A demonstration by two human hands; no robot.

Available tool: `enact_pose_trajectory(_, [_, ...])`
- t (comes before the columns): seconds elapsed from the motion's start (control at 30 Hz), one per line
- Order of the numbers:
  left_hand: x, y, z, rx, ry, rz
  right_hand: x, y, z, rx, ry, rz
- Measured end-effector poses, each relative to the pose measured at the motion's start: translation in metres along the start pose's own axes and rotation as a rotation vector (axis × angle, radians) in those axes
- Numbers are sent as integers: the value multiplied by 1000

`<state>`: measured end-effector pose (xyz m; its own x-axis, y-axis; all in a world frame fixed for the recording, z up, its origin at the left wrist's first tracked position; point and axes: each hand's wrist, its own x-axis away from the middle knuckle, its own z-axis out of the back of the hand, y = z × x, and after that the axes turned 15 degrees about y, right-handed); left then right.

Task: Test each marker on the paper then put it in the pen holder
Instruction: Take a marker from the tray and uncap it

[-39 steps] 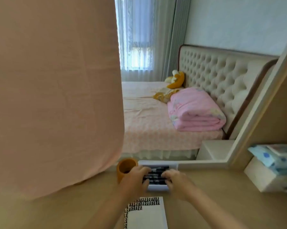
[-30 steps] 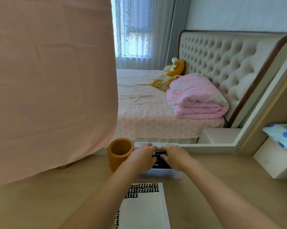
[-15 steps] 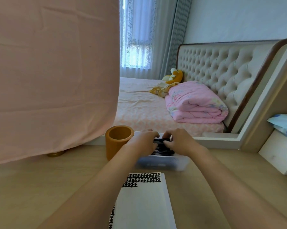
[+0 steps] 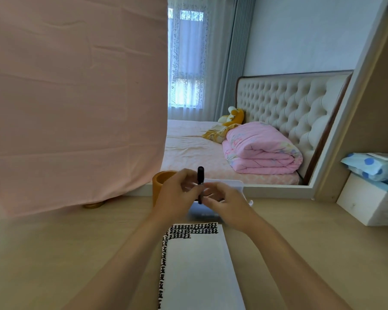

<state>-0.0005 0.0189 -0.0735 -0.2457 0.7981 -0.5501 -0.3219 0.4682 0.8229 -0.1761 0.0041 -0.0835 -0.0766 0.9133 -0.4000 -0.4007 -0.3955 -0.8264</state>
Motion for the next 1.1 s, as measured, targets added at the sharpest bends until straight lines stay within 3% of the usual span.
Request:
enact_pose_trajectory(0.13, [27, -4, 16, 96, 18, 61, 23, -6, -17, -25, -76, 56])
enact_pose_trajectory(0.27, [37, -24, 33, -22, 67, 105, 36, 1, -22, 185, -128, 121])
enact_pose_trajectory(0.47, [39, -43, 49, -319, -120, -191, 37, 14, -18, 369, -158, 126])
enact_pose_trajectory(0.63, [42, -53, 47, -457, -165, -250, 40, 18, -19, 510, -172, 202])
enact_pose_trajectory(0.93, [44, -49, 39, -566, -292, -462, 40, 15, -35, 526, -219, 269])
enact_pose_trajectory(1.1, [40, -52, 41, -581, -332, -411, 40, 16, -36, 576, -113, 410])
